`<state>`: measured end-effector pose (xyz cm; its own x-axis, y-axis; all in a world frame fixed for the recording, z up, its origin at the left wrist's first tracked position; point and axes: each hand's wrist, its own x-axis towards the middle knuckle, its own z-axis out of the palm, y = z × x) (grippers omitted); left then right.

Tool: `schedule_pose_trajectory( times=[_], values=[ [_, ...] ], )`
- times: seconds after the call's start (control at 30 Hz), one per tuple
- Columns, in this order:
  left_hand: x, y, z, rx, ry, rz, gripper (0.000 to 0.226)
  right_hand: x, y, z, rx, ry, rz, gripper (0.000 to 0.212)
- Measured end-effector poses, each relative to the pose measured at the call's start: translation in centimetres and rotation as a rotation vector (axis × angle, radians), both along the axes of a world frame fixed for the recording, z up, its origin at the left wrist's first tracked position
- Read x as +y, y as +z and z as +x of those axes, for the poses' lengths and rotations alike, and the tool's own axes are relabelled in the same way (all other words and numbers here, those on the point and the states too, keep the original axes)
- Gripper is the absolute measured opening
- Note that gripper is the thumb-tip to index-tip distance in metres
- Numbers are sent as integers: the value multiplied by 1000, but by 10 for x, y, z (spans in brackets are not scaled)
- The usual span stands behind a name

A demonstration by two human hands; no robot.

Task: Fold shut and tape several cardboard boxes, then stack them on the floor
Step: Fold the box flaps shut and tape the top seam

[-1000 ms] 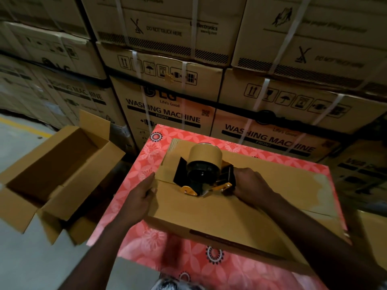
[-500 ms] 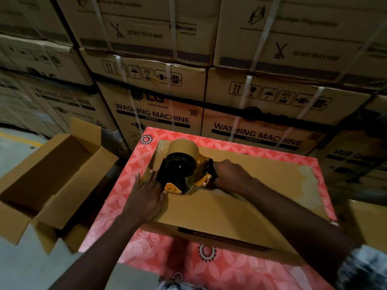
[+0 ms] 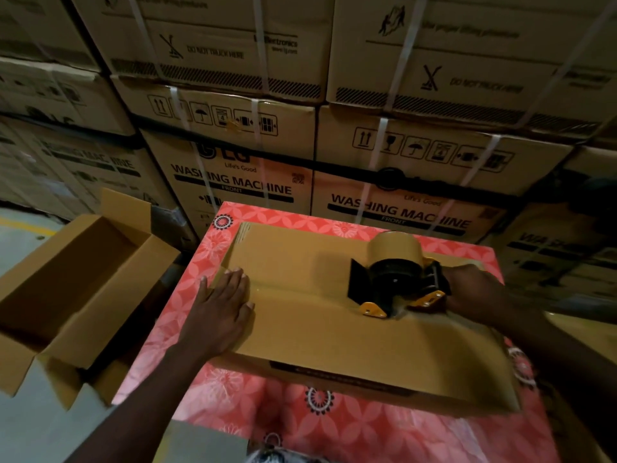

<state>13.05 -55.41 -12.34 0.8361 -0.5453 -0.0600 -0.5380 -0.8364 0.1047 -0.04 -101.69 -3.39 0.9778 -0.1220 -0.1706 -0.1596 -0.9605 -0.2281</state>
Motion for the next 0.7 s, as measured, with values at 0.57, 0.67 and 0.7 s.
schedule_pose_trajectory(
  times=[0.57, 0.67, 0.7],
  values=[
    [-169, 3, -80, 167, -142, -74, 91, -8, -6, 0, -73, 39, -242, 25],
    [-165, 3, -80, 173, -130, -105, 88, -9, -3, -7, -51, 43, -205, 24],
    [-165, 3, -80, 173, -131, -100, 87, -10, -2, -10, -48, 43, -164, 25]
  ],
)
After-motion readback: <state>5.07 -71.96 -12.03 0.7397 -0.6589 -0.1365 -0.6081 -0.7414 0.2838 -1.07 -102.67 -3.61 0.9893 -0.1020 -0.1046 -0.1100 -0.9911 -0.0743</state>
